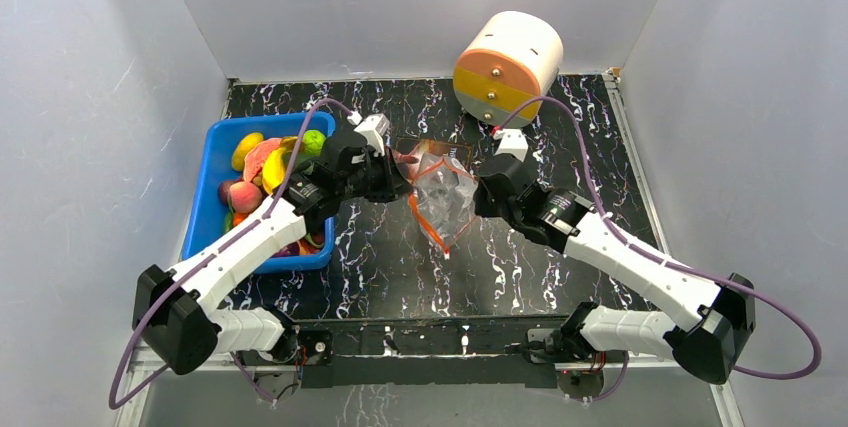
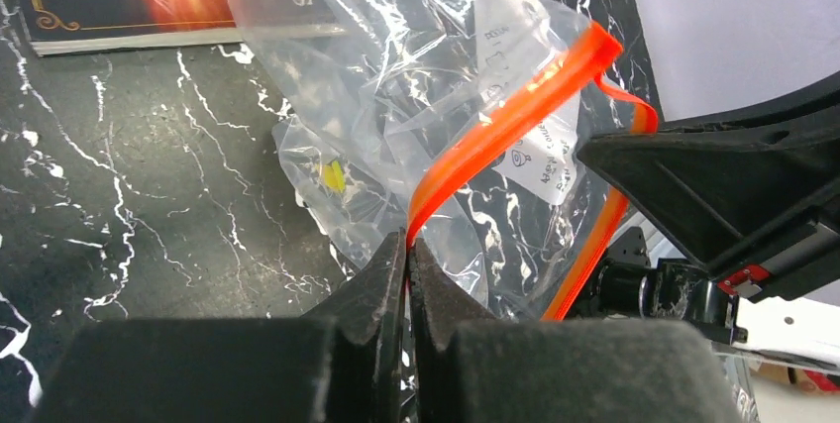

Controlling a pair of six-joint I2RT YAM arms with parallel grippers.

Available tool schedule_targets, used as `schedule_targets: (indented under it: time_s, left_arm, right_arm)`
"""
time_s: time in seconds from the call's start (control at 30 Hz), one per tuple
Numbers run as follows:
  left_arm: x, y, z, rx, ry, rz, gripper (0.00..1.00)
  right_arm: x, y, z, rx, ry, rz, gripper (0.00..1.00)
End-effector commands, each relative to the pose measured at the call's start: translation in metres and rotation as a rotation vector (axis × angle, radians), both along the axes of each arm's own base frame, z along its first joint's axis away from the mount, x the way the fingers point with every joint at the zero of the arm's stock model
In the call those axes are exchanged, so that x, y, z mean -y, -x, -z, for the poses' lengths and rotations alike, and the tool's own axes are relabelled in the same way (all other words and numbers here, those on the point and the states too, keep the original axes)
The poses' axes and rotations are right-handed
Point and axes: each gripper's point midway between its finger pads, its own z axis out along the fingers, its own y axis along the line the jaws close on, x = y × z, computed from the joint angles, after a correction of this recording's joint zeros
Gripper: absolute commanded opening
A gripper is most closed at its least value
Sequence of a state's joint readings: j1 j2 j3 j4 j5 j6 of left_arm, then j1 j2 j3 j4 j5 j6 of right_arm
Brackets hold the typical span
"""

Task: Place the food in the zip-top bag and seal the zipper
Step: Open the zipper of the food storage bag.

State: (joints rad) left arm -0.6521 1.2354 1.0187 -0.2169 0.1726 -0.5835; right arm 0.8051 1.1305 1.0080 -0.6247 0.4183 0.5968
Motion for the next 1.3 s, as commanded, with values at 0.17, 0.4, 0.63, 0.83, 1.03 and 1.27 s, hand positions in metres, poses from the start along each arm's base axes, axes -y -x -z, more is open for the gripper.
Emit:
schedule_targets:
  time_s: [0.17,0.4,0.63,0.83,1.03,1.27]
  left_arm:
    - [0.031,0.02,-0.038,0.039,0.187,0.178,0.52]
    - [0.028,0.015,-0.021,0.045,0.14,0.164,0.77]
    - [0.036,0.004,0.0,-0.001,0.106,0.15,0.53]
    - [0.017,-0.004,-0.001,0.035,0.033,0.054,0.0]
    - [-0.036,-0.016,0.014,0.044,-0.182,-0.167,0.0]
    - [-0.049,-0.019,0.023,-0.003,-0.269,-0.219,0.0]
  right_arm:
    - [-0.042,-0.007,-0.045,0.027,-0.221,-0.052,0.0]
    - [-0.053,-0.02,-0.062,0.054,-0.268,-0.028,0.0]
    - [-0.062,-0.022,-0.062,0.058,-0.32,-0.035,0.0]
    - [-0.038,-0.02,-0.033,0.024,-0.168,0.017,0.0]
    - [0.024,-0.014,-0.03,0.09,-0.001,0.179,0.0]
    - [-0.001,-0.004,-0.057,0.123,-0.145,0.036,0.0]
